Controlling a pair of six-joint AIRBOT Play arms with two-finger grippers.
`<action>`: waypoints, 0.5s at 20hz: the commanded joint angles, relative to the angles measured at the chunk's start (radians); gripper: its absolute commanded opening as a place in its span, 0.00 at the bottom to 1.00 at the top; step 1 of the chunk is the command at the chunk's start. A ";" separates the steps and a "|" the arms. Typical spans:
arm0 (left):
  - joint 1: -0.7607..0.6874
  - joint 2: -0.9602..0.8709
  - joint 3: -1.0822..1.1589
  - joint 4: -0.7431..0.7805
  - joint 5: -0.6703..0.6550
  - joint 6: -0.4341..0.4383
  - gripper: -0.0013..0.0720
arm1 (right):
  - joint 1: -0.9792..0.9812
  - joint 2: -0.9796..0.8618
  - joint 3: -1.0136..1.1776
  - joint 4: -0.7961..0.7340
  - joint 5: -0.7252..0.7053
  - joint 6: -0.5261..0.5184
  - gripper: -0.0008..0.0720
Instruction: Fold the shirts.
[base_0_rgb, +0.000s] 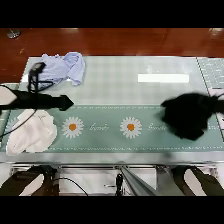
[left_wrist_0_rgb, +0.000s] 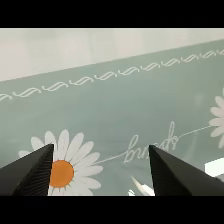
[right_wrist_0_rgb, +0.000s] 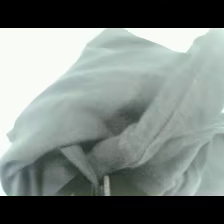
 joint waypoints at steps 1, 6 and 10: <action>0.063 0.072 0.063 -0.091 -0.118 0.047 0.97 | 0.027 0.073 0.314 0.167 0.027 -0.080 0.04; 0.060 0.192 0.044 -0.091 -0.117 0.045 0.97 | 0.208 0.100 0.641 0.187 0.064 -0.090 0.04; 0.060 0.185 0.044 -0.092 -0.107 0.042 0.97 | 0.405 0.090 0.705 0.217 0.151 -0.097 0.04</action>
